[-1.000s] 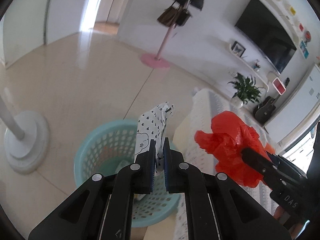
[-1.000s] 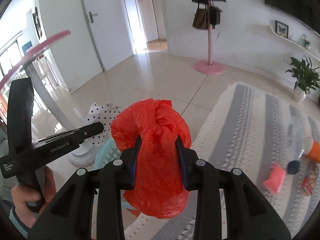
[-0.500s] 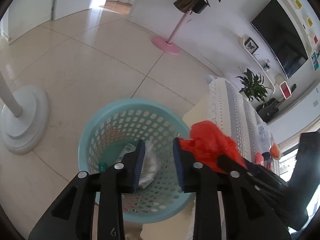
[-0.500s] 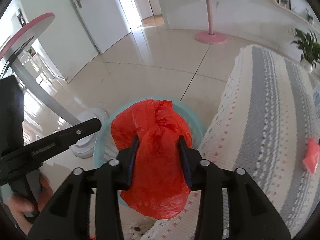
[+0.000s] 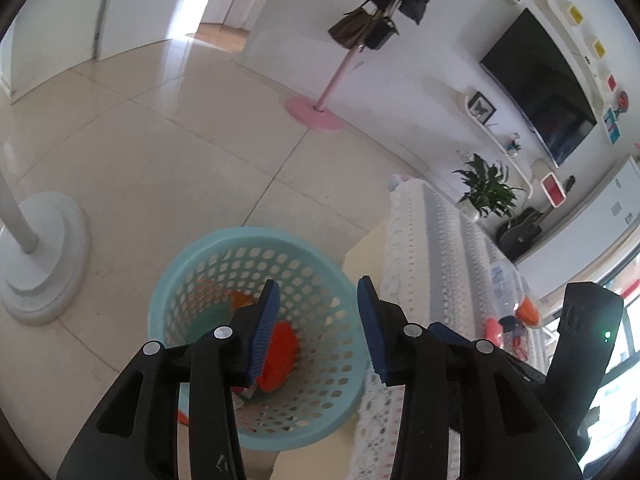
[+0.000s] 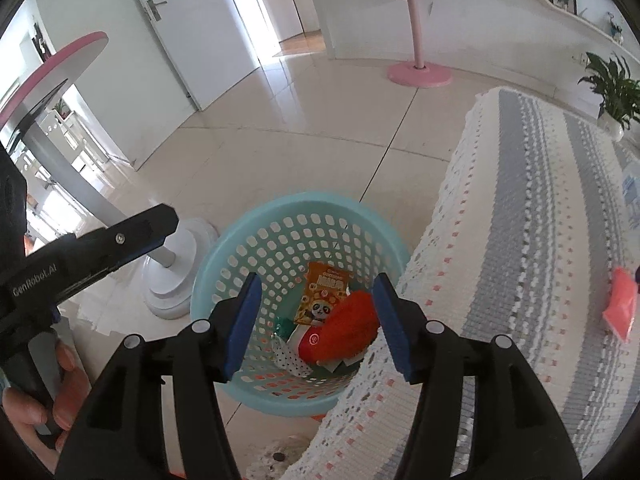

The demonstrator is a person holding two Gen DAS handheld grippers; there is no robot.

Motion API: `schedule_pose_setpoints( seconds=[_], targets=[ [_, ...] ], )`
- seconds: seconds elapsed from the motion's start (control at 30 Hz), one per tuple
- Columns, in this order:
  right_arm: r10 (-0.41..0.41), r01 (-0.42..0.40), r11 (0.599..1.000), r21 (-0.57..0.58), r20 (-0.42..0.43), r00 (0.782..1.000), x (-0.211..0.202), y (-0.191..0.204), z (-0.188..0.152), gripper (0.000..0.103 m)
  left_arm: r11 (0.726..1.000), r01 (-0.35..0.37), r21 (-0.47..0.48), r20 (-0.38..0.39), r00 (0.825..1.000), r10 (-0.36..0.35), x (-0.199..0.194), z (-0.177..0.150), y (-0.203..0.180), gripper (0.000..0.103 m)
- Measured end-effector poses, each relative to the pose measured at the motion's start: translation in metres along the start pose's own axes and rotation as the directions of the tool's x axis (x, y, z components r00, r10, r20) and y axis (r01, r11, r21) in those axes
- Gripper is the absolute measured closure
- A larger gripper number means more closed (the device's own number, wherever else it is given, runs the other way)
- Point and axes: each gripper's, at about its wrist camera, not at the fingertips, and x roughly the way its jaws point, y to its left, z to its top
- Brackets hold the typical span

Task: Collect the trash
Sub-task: 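Carry the polka-dot cloth and red bag to the teal basket and release both, then grasp the pink packet with the left tool while the right tool grasps the card box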

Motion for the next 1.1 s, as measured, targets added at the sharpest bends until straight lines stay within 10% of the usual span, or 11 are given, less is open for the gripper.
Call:
schedule_pose_setpoints(
  seconds=[0.4,0.67,0.9,1.1],
  targets=[
    [-0.143,0.145,0.989,0.003,0.183,0.973,-0.115,-0.053,0.004,0.049,0.977,0.17,0.131,0.05,0.983,-0.178,-0.007,-0.006,-0.111,0.064],
    [-0.317,0.273,0.942,0.197,0.241,0.917,-0.189,-0.183,-0.016,0.049,0.926,0.248,0.285,-0.05,0.969,-0.243,0.041,-0.051,-0.214,0.054],
    [-0.45,0.377,0.87,0.318,0.201,0.87,-0.202,-0.282,-0.044,0.049,0.868,0.241,0.435,-0.186,0.967,-0.176,0.113,-0.104,-0.278,0.045],
    [-0.466,0.386,0.835,0.393,0.132,0.875,-0.176,-0.337,-0.066,0.049,0.841,0.212,0.497,-0.335,0.942,-0.039,0.183,-0.125,-0.297,0.024]
  ],
)
